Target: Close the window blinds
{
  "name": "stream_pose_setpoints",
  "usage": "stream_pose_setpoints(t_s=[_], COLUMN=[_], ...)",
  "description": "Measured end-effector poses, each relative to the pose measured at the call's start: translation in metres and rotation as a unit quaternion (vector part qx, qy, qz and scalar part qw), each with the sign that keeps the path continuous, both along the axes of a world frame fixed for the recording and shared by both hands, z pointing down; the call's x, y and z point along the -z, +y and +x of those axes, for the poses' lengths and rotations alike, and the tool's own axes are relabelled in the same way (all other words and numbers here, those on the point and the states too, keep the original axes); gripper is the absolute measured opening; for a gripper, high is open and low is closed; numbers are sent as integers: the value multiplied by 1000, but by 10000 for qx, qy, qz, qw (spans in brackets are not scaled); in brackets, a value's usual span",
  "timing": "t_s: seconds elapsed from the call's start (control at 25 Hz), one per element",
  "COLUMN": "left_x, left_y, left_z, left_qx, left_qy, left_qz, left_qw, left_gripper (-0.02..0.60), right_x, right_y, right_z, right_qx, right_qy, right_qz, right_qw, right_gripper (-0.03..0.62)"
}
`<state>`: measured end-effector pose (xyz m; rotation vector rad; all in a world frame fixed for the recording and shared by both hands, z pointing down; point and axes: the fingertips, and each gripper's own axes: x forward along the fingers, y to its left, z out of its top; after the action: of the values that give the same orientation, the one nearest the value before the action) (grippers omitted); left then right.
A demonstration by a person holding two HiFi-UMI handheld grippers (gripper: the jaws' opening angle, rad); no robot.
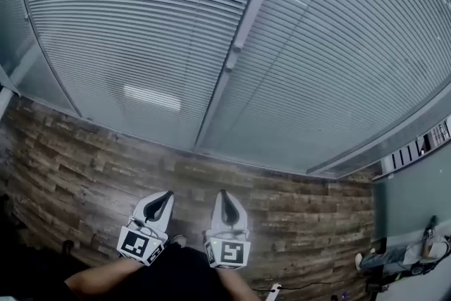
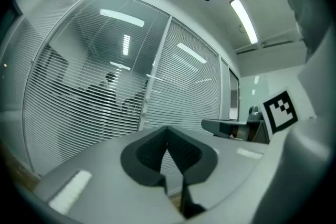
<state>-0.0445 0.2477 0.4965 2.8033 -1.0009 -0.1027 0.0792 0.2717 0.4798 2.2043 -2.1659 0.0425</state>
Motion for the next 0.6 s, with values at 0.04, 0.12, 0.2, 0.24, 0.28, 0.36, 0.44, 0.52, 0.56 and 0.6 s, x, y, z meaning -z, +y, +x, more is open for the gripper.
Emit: stream_pose_setpoints(t_s=[0.04, 0.12, 0.2, 0.24, 0.28, 0.36, 0.44, 0.52, 0.56, 0.6], left_x=[2, 7, 11, 13, 15, 16, 16, 16, 14, 11], left_y=[3, 6, 7, 8, 9, 10, 10, 10, 9, 7], left_z=[2, 6, 10, 12, 13, 15, 17, 19, 19, 18], left_qx=[-45, -97, -89, -53, -4, 63, 41, -49, -87, -107], left_qy=[-31, -82, -156, -192, -213, -208, -159, -106, -116, -147], left_qz=[64, 175, 361, 455, 514, 528, 463, 379, 337, 307], left_qw=[10000, 9998, 9992, 9988, 9985, 9984, 9988, 9992, 9993, 9994], left_gripper=[0, 0, 0, 0, 0, 0, 0, 0, 0, 0], right_x=[1, 3, 5, 4, 2, -1, -3, -3, -4, -5], right_y=[1, 2, 2, 2, 3, 3, 2, 2, 2, 0], right_z=[2, 4, 3, 2, 1, -1, -1, -1, -2, -3], right_qx=[-24, -62, -58, -38, -11, 39, 46, -13, -41, -47], right_qy=[26, 103, 174, 186, 173, 122, 102, 95, 89, 78], right_qz=[7, 32, 45, 32, 8, -36, -57, -27, 0, 13], right_qw=[10000, 9999, 9998, 9998, 9998, 9999, 9999, 10000, 10000, 10000], right_gripper=[2, 2, 2, 2, 2, 2, 2, 2, 2, 1])
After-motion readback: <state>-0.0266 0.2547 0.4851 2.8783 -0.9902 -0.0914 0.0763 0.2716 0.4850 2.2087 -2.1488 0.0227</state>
